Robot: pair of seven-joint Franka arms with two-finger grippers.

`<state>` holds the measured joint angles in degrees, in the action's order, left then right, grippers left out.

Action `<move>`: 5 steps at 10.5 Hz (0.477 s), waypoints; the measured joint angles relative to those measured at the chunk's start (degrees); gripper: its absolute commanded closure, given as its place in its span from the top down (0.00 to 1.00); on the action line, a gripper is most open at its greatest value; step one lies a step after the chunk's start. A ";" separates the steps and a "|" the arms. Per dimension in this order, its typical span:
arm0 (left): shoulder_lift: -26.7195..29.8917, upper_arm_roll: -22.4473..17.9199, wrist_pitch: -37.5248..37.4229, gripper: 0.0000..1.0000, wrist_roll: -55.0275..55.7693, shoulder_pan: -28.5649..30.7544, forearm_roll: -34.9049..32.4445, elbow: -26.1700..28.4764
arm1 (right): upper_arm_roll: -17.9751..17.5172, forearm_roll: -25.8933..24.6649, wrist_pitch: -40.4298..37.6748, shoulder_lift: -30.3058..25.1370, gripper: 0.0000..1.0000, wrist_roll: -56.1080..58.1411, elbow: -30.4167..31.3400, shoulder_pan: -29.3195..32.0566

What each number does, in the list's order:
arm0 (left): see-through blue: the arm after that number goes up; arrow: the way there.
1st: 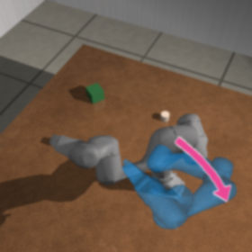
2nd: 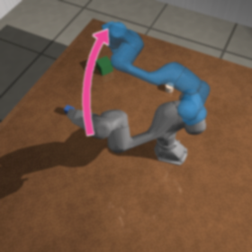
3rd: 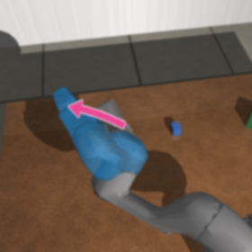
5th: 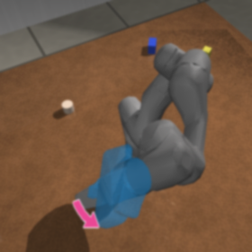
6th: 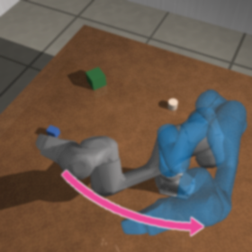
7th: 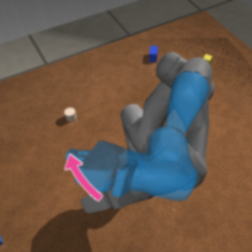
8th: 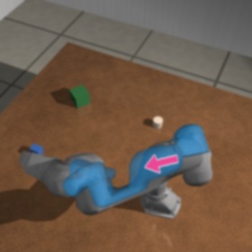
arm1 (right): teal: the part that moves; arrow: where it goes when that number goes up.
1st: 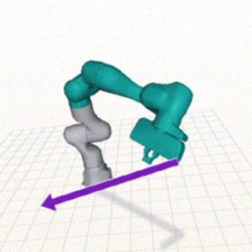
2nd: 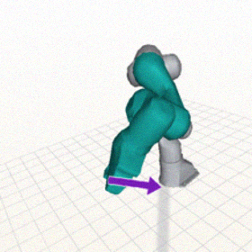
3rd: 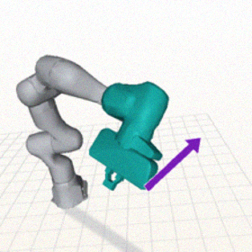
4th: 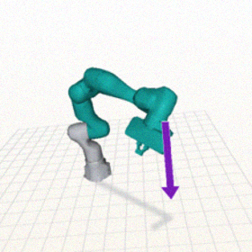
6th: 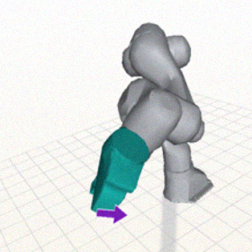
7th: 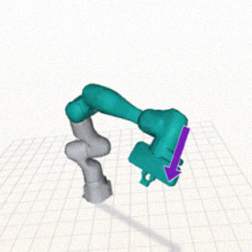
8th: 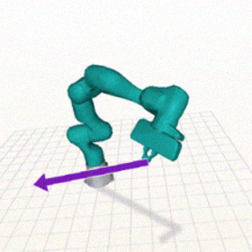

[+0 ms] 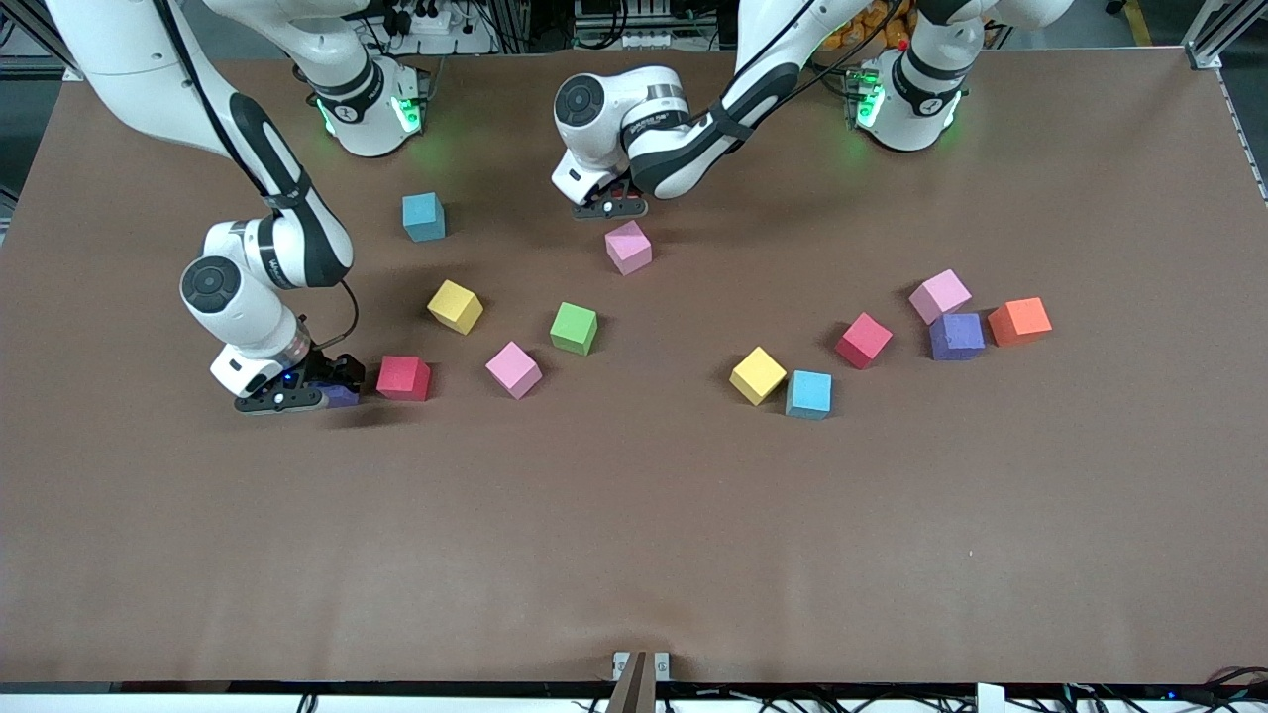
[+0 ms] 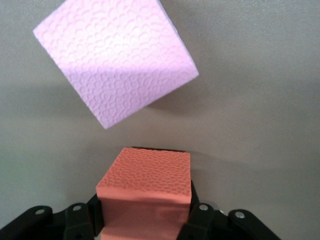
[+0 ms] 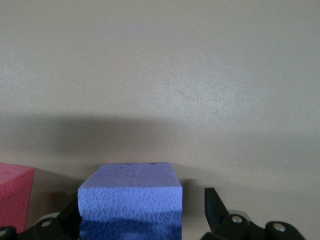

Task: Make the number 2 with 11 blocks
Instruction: 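Carry the orange cube with the left gripper to the table center and release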

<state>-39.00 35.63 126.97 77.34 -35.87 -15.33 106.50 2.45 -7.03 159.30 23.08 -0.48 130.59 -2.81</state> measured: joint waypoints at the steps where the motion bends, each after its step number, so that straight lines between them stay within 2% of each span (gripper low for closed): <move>1: -0.19 0.00 0.02 0.26 0.00 0.01 -0.20 -0.13 | 0.00 0.00 0.00 0.04 1.00 0.00 -0.11 0.00; 3: -0.19 0.00 0.02 0.37 0.00 0.00 -0.21 -0.14 | 0.01 0.00 -0.04 0.11 1.00 0.00 -0.21 0.06; 4: -0.20 0.00 0.02 0.66 0.00 0.00 -0.26 -0.14 | 0.04 0.00 -0.09 0.13 1.00 -0.01 -0.21 0.10; 5: -0.20 0.00 0.02 1.00 -0.01 0.00 -0.31 -0.15 | 0.07 0.00 -0.14 0.14 1.00 -0.01 -0.23 0.13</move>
<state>-39.20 35.64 127.00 77.34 -35.87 -15.63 106.36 2.51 -7.03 159.16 23.23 -0.49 130.37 -2.68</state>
